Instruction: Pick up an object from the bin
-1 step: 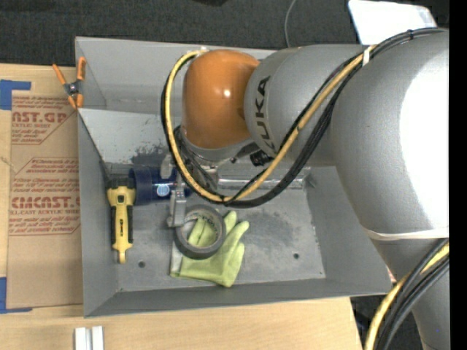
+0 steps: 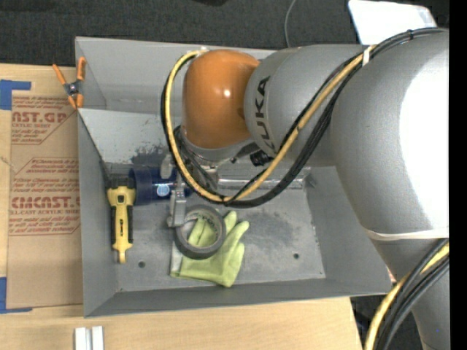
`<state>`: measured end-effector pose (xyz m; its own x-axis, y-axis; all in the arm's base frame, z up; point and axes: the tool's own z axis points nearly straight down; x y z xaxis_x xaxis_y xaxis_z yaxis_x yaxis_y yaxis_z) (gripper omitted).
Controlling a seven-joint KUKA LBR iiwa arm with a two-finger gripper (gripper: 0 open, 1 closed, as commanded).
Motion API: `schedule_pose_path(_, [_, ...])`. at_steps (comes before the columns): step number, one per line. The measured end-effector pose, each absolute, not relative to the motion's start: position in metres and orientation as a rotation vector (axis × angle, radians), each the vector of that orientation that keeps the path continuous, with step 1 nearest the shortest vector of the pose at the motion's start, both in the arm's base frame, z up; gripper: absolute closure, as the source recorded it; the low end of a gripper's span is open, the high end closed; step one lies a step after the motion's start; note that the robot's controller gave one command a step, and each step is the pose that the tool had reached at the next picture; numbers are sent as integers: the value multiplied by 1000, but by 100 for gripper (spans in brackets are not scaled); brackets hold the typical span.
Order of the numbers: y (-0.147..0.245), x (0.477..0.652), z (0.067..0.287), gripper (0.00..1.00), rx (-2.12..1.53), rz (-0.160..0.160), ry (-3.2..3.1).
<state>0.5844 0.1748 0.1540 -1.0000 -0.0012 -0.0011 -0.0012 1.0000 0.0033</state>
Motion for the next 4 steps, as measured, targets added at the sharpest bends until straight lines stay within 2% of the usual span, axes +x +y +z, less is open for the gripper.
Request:
schedule_pose_path(1, [172, 577, 160, 0, 119, 8, 3139])
schedule_pose_path(2, [112, 559, 151, 0, 140, 6, 3136])
schedule_pose_path(3, [93, 546, 150, 0, -120, 2, 3135])
schedule_pose_path(4, [104, 533, 143, 0, -234, 9, 3128])
